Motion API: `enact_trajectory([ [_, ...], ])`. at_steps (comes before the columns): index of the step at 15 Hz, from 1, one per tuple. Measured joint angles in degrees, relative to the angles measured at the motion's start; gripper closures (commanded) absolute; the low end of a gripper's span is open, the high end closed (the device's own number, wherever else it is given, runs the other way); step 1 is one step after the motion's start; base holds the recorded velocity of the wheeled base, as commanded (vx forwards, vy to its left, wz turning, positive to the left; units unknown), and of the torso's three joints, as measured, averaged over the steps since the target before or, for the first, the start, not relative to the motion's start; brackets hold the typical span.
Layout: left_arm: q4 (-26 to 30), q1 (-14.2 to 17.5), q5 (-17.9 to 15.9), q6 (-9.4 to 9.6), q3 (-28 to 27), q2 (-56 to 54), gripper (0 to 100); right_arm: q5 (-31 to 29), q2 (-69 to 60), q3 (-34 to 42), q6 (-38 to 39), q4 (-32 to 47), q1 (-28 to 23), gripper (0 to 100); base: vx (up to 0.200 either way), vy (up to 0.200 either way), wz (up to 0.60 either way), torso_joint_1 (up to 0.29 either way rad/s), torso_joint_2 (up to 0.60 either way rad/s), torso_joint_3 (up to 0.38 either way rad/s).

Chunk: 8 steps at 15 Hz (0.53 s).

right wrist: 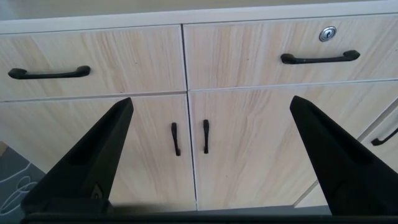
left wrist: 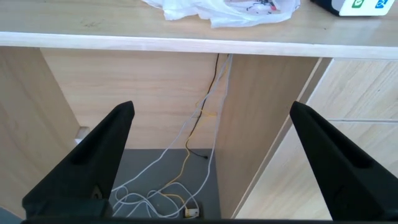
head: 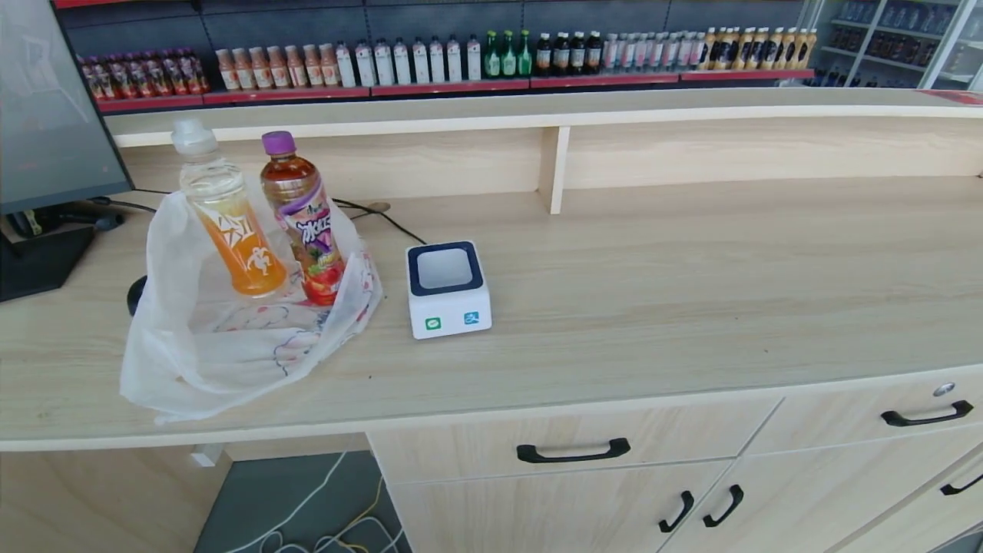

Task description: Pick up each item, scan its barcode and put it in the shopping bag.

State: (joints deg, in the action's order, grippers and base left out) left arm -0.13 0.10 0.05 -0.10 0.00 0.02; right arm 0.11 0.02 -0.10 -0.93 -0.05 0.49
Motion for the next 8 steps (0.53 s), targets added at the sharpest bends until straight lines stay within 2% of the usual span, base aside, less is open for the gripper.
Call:
enact_trajectory([
  [8,0.02,0.00,0.02,0.02,0.00,0.00,0,0.02,0.00,0.00,-0.20,0.00,-0.05,0,0.000,0.000,0.00,0.000,0.00,0.000],
])
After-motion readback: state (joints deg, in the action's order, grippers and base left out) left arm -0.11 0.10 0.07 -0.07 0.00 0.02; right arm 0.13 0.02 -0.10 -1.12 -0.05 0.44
